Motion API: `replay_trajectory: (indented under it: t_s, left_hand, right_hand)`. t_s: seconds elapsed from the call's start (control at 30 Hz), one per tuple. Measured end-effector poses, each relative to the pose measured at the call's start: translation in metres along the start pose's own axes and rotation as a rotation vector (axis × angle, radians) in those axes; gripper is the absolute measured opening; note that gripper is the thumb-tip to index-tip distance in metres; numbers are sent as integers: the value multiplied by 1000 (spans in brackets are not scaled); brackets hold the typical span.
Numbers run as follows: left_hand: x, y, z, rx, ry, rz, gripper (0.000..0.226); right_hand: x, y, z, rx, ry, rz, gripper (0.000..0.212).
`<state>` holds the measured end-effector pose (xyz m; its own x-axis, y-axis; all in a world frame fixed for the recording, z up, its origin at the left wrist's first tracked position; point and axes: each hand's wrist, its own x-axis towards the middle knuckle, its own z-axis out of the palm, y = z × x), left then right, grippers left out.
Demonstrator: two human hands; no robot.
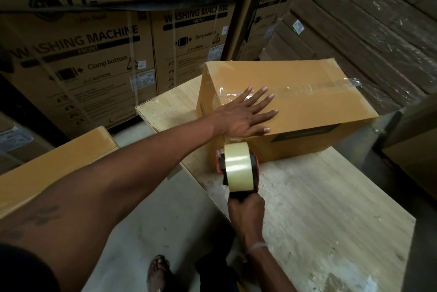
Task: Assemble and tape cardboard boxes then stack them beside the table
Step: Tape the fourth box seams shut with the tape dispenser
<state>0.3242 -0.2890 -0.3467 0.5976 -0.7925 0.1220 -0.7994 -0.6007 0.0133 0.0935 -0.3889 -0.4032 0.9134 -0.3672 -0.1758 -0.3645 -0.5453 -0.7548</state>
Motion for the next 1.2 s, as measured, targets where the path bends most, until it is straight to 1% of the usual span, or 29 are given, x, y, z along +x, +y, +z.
replay_trajectory:
  t_s: [0.07,0.1,0.2,0.27,0.37,0.43,0.5,0.57,0.6,0.63,0.7,0.73,0.77,0.8,0.87,0.9,0.93,0.97,1.0,1.03,1.07,1.13,1.2]
  left_hand:
    - [0,-1,0,-6,-1,9,75]
    - [0,-2,1,-12,-4,12,75]
    - [0,-1,-1,-7,-4,7,76]
    - [-1,-1,-3,-16,-11,6,77]
    - [-1,1,-3,-27,-12,2,76]
    - [0,-1,-2,-26,-2,0,74]
    - [0,-4,-1,-49,0,1,72]
    - [-1,-5,-3,-89,20,-20,72]
    - [-2,-5,-5,-124,42,-44,71]
    - [-3,-5,-6,-159,73,-75,71]
    - [-5,-4,-8,-206,136,-135,70]
    - [-6,-3,-9,-223,160,-155,70]
    - [-7,-3,-9,-239,182,-168,69]
    - [-8,-3,-8,-253,204,-181,68]
    - [-10,-3,-7,-283,257,-212,67]
    - [-12,-3,-6,-306,290,-232,67]
    - [-13,-2,-6,-338,328,-260,68]
    - [-14,-1,-6,-390,368,-307,70]
    - [-15,1,-6,-466,414,-376,71]
    - [-17,3,-7,-562,473,-465,70]
    - [-19,7,-7,-677,547,-556,68]
    - [-25,19,-8,-913,702,-721,63]
    - [-31,37,-7,-1127,819,-807,62]
  right_hand:
    - [2,1,-4,-95,22,-78,21]
    - [3,4,-7,-137,29,-118,24]
    - [12,10,-14,-269,68,-237,14]
    - [17,12,-18,-409,74,-296,9]
    - [25,22,-25,-579,52,-289,19]
    - [30,27,-31,-645,87,-361,18]
    - [36,31,-41,-648,106,-438,15]
    - [38,38,-54,-585,113,-473,20]
    - [37,42,-60,-518,104,-462,17]
    - [34,45,-66,-414,100,-431,12]
    - [25,39,-73,-117,42,-315,2]
    - [24,32,-75,28,27,-259,12]
    - [26,24,-77,130,22,-230,15]
    - [31,12,-80,211,22,-227,16]
    - [45,-18,-85,351,-20,-216,32]
    - [55,-34,-85,433,-51,-209,26]
    - [67,-51,-85,513,-72,-198,13]
    - [78,-68,-85,575,-83,-174,7]
    - [91,-83,-83,616,-92,-137,12]
    - [104,-95,-80,645,-99,-103,12]
    - [114,-106,-77,656,-98,-80,12]
    - [132,-117,-70,636,-94,-41,21]
    - [138,-122,-66,641,-126,-11,21]
